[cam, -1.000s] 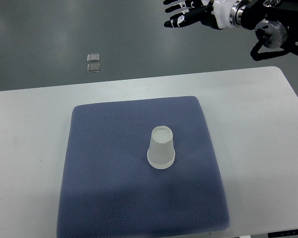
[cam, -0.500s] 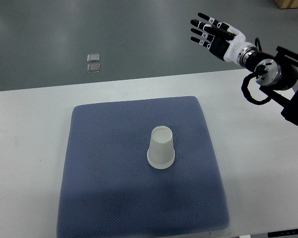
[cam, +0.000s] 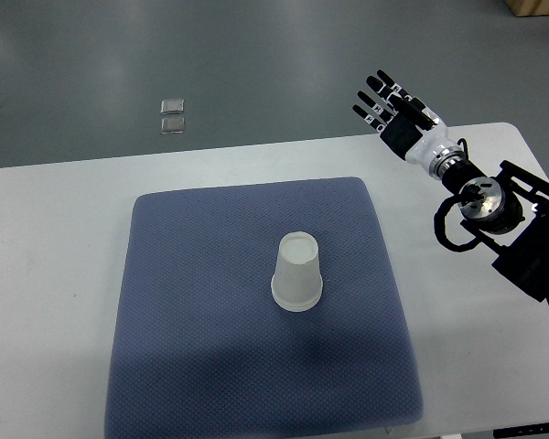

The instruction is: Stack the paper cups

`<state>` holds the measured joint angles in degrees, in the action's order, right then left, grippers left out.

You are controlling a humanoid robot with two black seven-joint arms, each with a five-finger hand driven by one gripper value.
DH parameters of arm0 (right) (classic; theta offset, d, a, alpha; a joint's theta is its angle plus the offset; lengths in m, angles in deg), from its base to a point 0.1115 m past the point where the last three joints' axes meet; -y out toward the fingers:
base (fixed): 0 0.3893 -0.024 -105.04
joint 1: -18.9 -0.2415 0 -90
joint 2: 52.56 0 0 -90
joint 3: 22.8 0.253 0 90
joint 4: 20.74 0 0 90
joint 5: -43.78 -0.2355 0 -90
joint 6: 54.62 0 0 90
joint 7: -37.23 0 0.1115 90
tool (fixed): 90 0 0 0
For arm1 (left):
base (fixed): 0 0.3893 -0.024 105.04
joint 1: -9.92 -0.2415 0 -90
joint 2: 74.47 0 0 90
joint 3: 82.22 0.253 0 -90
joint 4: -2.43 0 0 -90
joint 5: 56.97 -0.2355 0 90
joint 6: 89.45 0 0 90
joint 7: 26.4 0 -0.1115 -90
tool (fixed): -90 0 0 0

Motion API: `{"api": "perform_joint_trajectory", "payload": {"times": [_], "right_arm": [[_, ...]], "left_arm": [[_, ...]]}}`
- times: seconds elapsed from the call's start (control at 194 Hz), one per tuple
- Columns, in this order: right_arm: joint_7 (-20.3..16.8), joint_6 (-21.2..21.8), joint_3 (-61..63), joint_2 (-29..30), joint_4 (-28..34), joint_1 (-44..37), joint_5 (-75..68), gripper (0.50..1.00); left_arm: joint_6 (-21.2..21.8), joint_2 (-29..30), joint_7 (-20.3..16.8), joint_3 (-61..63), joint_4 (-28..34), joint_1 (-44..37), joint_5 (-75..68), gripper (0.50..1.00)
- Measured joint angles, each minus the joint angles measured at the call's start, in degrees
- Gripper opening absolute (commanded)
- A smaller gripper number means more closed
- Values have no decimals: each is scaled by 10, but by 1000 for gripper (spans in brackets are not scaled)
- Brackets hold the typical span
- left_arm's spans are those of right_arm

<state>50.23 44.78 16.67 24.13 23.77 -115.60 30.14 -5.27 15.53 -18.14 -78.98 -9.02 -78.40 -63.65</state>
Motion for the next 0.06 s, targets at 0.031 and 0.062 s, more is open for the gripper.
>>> {"api": "perform_joint_trajectory", "payload": {"times": [0.031,0.062], "right_arm": [[8,1,0,4,-2,3,0,926],[12,2,0,7,-3,4,0,926]], "left_arm": [[0,0,0,0,0,0,0,1000],[0,0,0,0,0,0,0,1000]]}}
